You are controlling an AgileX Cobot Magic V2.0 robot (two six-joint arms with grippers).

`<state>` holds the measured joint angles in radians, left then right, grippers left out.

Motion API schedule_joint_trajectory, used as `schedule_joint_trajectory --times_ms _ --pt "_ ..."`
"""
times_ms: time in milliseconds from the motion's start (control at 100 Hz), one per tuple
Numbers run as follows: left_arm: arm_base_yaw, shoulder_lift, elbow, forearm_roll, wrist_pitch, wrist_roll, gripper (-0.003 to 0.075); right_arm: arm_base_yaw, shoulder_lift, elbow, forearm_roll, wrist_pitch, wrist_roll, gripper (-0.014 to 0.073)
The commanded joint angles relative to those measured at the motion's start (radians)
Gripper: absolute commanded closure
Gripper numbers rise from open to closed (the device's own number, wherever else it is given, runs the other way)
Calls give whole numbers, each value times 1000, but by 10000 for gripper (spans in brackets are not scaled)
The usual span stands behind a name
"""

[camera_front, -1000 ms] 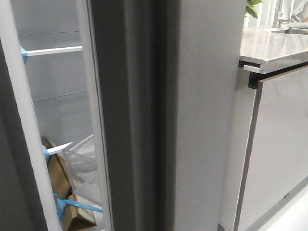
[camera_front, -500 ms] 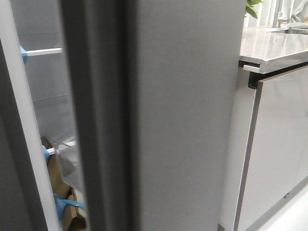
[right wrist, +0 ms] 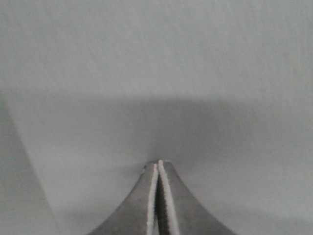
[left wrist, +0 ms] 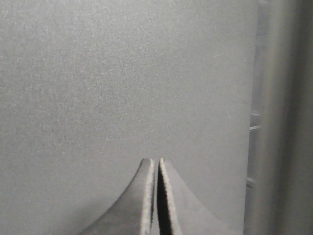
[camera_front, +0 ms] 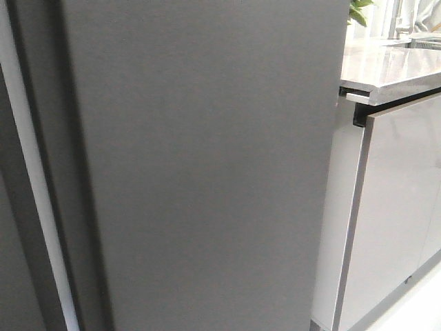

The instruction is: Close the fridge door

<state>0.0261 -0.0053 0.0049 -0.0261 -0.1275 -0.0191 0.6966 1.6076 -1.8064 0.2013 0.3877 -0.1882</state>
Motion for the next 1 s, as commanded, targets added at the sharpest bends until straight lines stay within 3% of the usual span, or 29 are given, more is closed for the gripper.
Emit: schedule_joint_trajectory --times_ms 0,200,440,790,990 --pt "-1 -10 35 -4 -73 -4 740 -5 24 -57 -7 -98 -15 638" --pt "-1 -10 35 -4 -73 -4 740 -10 120 -125 -12 -73 -15 638" --pt "-1 -10 35 -4 -73 -4 740 -50 87 -125 -49 -39 -15 638" --pt "-1 -10 35 -4 -73 -4 740 -65 -130 -121 -178 163 -11 638" --pt "-1 -10 35 -4 -73 -4 740 -66 -307 -60 -375 274 129 638"
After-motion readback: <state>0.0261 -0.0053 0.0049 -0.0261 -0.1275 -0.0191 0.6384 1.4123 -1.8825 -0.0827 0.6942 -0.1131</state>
